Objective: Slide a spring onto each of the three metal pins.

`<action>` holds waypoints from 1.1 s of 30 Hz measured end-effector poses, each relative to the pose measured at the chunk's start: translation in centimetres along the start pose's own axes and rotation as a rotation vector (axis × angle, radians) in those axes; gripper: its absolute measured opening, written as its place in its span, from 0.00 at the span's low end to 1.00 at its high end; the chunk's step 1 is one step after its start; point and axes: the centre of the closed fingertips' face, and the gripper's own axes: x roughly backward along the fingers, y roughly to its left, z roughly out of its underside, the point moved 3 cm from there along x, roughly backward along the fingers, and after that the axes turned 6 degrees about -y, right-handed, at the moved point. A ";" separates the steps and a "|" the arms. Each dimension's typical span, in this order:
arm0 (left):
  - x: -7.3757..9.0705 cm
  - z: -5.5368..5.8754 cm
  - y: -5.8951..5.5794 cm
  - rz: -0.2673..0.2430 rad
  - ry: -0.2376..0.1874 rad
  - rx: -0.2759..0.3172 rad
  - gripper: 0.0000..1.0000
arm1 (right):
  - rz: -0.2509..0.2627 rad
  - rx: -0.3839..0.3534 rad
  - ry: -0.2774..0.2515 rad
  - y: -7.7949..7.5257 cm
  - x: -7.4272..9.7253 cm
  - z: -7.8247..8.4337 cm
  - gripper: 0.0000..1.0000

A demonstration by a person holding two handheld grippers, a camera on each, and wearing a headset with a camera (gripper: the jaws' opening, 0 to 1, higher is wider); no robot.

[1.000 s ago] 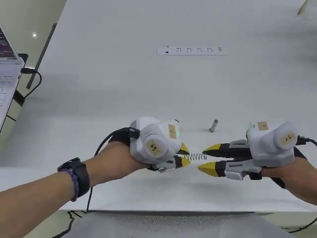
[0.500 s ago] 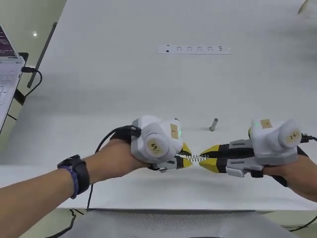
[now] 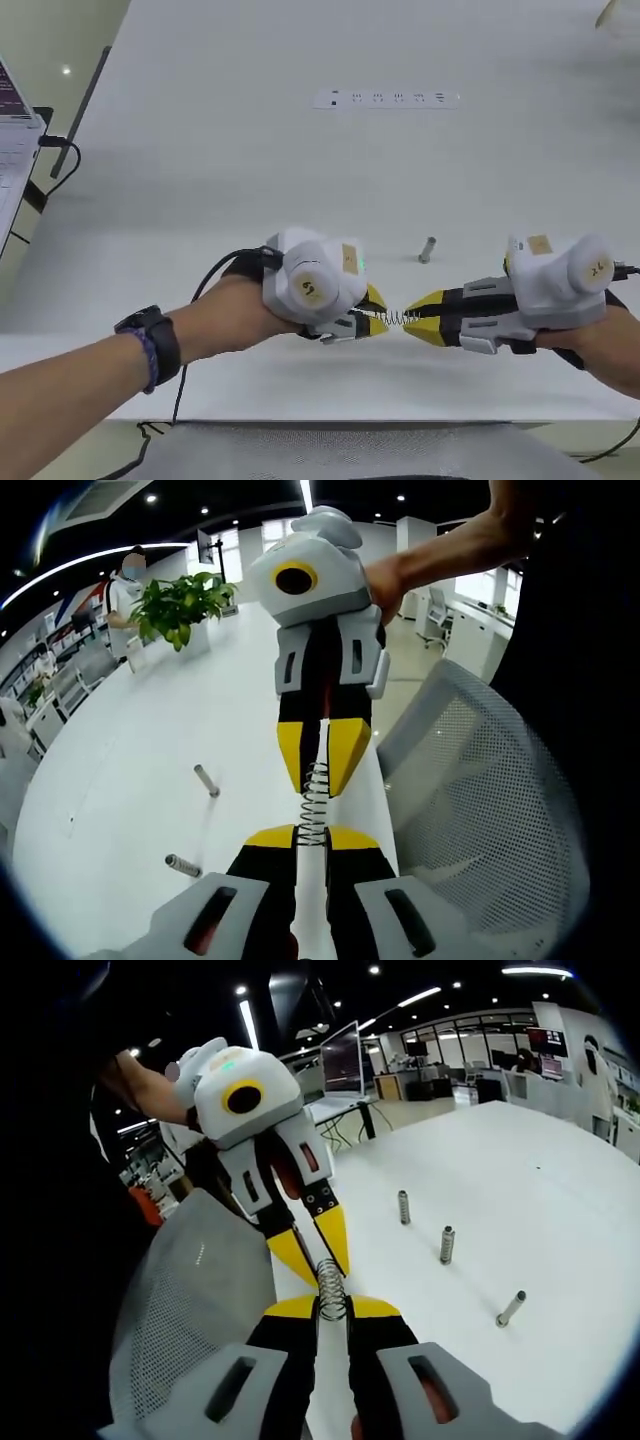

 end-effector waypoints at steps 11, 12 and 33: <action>-0.2 -1.4 1.0 -0.024 -0.043 0.009 0.02 | 0.000 0.087 0.054 -0.2 1.0 -2.8 0.08; -0.2 -1.5 1.1 -0.028 -0.050 0.010 0.02 | 0.001 0.098 0.060 -0.3 1.1 -3.1 0.08; 1.5 -6.4 4.2 -0.144 -0.253 0.074 0.01 | -0.026 0.335 0.215 -1.6 3.6 -9.3 0.08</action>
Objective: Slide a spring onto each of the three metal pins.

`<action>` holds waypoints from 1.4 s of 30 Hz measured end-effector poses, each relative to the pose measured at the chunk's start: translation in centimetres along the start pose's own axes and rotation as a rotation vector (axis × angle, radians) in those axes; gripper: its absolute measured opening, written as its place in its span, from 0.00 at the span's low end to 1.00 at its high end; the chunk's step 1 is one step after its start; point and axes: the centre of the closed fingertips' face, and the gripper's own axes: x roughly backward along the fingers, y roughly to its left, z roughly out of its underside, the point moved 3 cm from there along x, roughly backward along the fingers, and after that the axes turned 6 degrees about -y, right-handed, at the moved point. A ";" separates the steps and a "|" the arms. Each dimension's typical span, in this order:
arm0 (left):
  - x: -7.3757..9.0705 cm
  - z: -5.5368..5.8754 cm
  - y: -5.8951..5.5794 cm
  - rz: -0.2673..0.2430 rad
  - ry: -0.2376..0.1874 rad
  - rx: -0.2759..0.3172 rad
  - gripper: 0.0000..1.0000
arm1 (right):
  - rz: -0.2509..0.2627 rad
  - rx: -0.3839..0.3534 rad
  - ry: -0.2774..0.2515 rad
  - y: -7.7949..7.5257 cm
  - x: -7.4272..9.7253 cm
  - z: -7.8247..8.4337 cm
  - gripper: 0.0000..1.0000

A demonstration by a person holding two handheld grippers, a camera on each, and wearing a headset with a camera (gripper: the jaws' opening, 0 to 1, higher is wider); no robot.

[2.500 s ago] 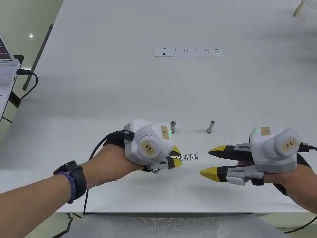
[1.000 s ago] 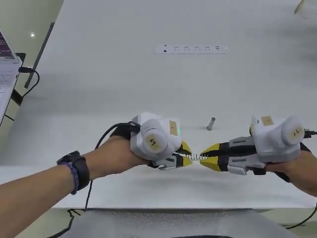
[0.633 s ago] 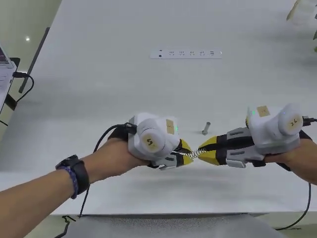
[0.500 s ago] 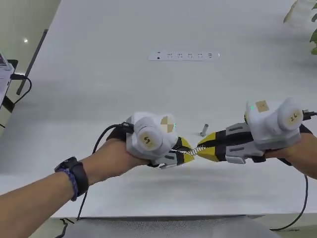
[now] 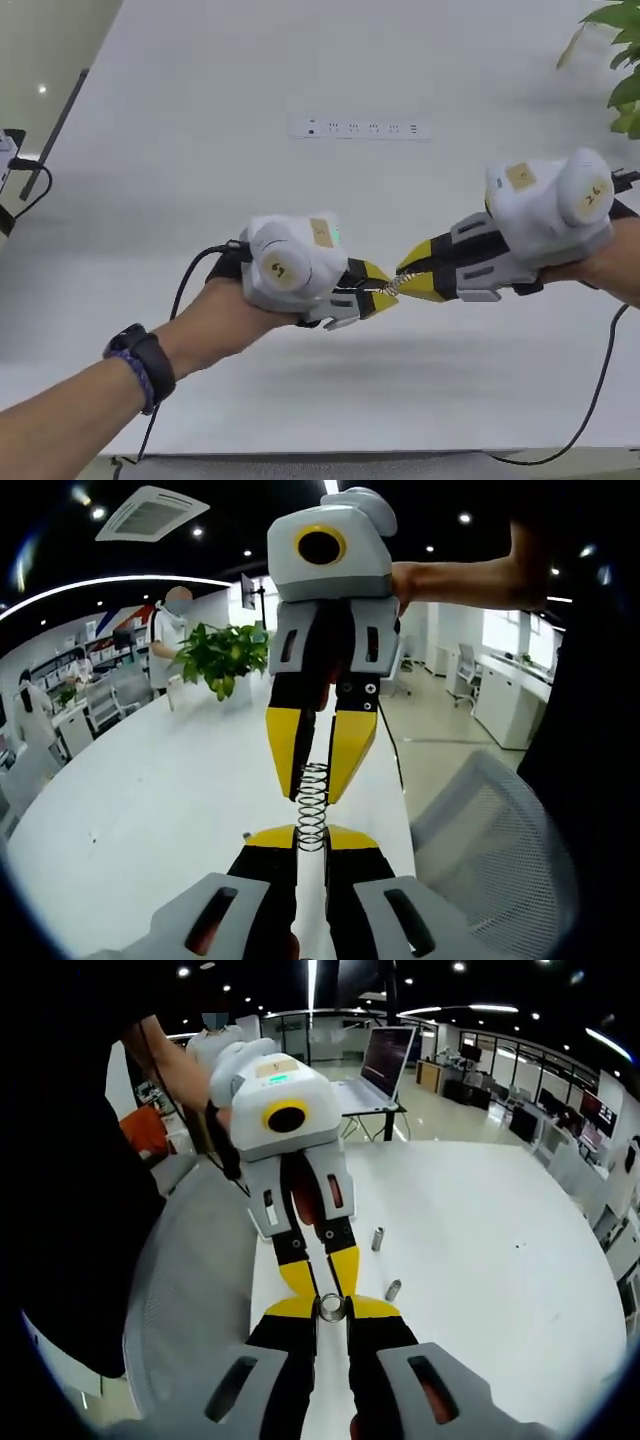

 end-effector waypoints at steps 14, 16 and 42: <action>0.1 -0.6 0.2 -0.011 -0.024 0.006 0.01 | -0.018 0.046 0.033 -0.1 0.2 -0.7 0.08; 0.1 -0.8 0.2 -0.010 -0.030 0.008 0.01 | -0.025 0.056 0.040 -0.1 0.4 -0.8 0.08; 0.4 -4.0 0.4 0.009 -0.096 -0.013 0.01 | -0.135 0.256 0.169 0.0 1.8 -2.2 0.09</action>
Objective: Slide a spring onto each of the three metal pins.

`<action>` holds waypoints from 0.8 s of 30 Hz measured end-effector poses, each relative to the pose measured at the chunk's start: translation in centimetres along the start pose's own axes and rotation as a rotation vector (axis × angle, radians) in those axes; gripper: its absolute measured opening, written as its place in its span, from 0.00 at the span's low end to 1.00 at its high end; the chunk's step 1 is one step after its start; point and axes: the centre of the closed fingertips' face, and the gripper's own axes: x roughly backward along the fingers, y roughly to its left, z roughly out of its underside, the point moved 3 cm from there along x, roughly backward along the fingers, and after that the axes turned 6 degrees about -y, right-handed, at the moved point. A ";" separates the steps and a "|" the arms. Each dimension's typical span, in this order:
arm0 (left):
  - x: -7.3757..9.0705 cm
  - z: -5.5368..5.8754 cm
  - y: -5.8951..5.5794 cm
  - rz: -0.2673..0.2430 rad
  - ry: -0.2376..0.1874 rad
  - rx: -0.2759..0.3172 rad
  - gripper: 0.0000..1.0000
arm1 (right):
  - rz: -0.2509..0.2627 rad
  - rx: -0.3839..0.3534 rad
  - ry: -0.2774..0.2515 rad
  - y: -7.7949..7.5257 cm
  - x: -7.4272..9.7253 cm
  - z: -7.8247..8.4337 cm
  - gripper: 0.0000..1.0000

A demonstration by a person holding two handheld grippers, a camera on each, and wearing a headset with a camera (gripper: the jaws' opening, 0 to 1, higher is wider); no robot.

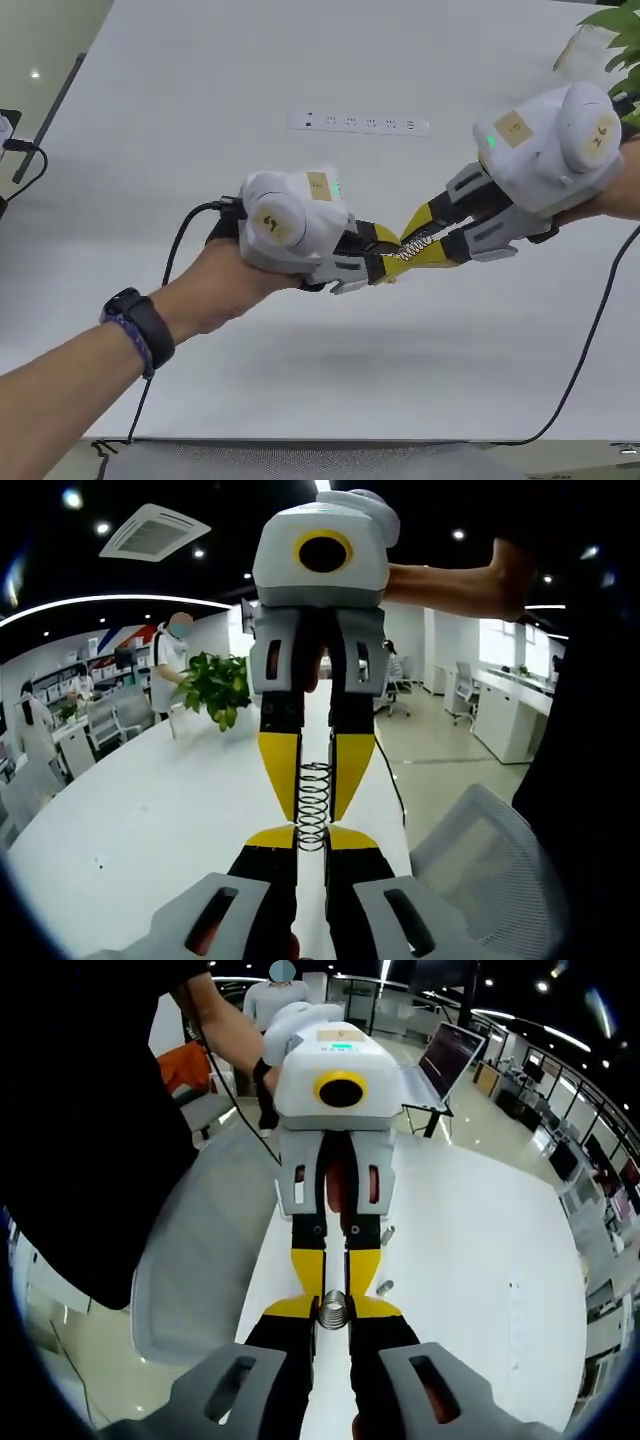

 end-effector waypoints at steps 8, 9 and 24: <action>0.0 0.1 -0.2 0.013 0.000 0.009 0.01 | -0.023 0.023 0.006 0.1 -0.3 0.1 0.09; 0.1 0.1 -0.2 0.015 -0.001 0.008 0.01 | -0.025 0.027 0.006 0.1 -0.3 0.1 0.09; -0.6 0.8 -0.1 0.008 0.017 0.006 0.04 | -0.010 0.009 0.030 0.0 -0.7 1.0 0.08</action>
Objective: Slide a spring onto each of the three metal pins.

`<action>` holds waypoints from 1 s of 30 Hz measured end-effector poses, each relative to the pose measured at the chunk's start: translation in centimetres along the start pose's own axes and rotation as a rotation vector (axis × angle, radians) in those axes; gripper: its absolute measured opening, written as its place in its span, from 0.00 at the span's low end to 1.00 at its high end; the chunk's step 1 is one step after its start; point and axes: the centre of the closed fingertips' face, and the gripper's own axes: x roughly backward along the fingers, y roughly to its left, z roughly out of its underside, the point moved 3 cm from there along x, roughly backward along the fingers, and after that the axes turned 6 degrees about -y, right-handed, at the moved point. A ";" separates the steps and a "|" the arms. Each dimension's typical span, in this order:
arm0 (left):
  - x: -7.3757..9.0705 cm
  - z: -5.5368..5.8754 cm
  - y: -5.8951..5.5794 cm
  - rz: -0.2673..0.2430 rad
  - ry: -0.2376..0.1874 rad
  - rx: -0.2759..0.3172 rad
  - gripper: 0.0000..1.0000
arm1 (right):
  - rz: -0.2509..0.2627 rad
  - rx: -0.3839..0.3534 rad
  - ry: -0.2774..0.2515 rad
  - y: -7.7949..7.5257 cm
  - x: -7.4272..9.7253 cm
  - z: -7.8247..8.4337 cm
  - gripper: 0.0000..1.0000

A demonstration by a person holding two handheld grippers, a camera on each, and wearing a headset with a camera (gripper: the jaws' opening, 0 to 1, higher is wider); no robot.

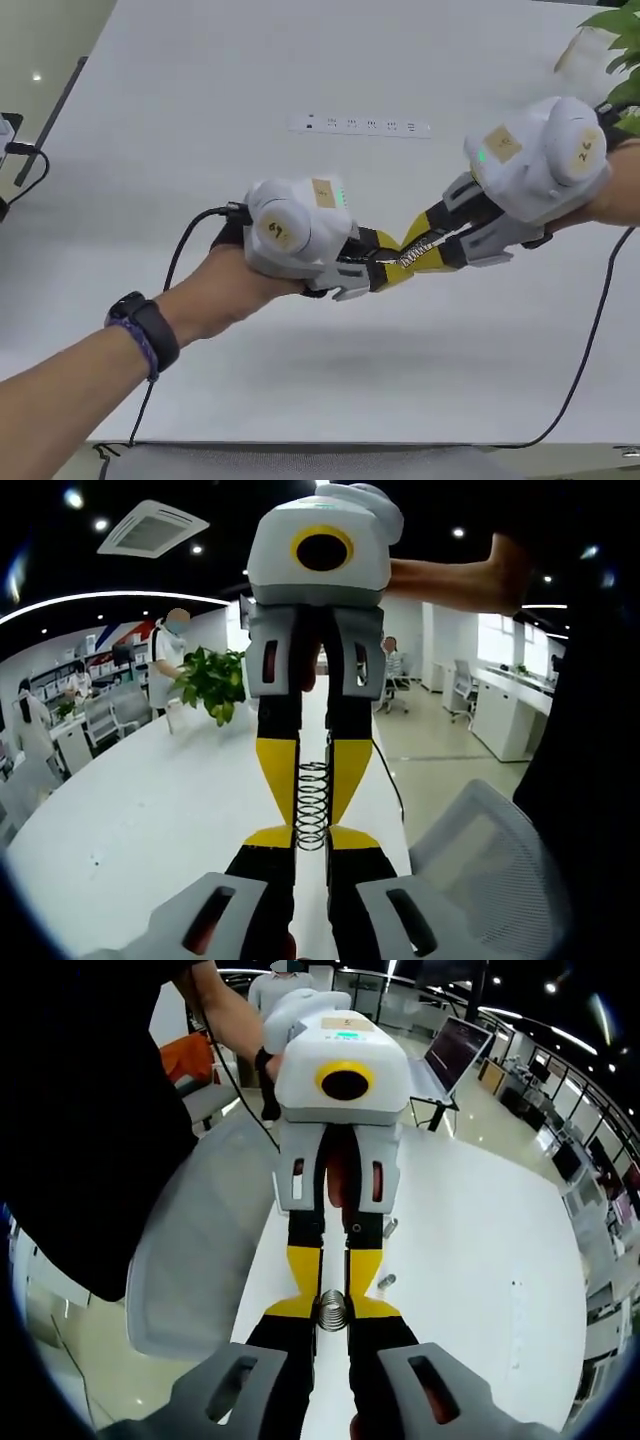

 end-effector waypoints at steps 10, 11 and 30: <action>1.0 1.7 0.2 -0.035 0.034 0.029 0.15 | 0.022 -0.028 0.028 -0.2 0.0 1.5 0.08; 1.2 1.9 0.2 -0.040 0.036 0.032 0.16 | 0.023 -0.031 0.031 -0.2 0.0 1.6 0.08; 5.8 4.9 0.7 -0.159 0.085 0.110 0.27 | 0.077 -0.104 0.098 -1.0 -0.5 5.2 0.08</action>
